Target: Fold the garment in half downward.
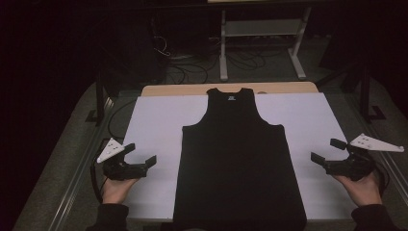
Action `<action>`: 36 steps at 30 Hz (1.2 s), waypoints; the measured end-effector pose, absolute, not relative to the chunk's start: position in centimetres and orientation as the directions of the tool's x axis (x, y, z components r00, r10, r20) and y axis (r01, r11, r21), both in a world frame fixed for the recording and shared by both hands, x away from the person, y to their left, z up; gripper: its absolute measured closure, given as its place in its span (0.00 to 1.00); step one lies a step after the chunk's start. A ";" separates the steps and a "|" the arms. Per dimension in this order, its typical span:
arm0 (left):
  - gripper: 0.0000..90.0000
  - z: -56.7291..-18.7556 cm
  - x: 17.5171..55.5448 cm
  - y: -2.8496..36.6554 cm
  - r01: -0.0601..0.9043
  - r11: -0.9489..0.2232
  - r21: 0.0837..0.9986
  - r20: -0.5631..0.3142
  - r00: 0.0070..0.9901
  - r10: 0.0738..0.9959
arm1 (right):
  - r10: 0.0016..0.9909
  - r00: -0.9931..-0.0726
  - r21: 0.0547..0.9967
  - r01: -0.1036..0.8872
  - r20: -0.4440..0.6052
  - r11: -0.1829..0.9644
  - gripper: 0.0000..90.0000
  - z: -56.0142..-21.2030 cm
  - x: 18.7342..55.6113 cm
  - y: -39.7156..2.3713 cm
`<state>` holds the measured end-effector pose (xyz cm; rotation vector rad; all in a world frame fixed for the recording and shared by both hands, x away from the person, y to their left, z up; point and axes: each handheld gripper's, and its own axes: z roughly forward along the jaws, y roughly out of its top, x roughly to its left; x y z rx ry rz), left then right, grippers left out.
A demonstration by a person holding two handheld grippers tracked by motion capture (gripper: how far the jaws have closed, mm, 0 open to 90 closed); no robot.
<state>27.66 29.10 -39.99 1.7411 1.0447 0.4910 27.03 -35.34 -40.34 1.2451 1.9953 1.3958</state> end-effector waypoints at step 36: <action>0.00 -39.4 28.3 28.7 0.428 -0.166 0.889 -0.136 0.592 0.794 | 0.822 -0.542 0.892 0.441 0.175 0.101 0.00 -38.9 27.1 -34.7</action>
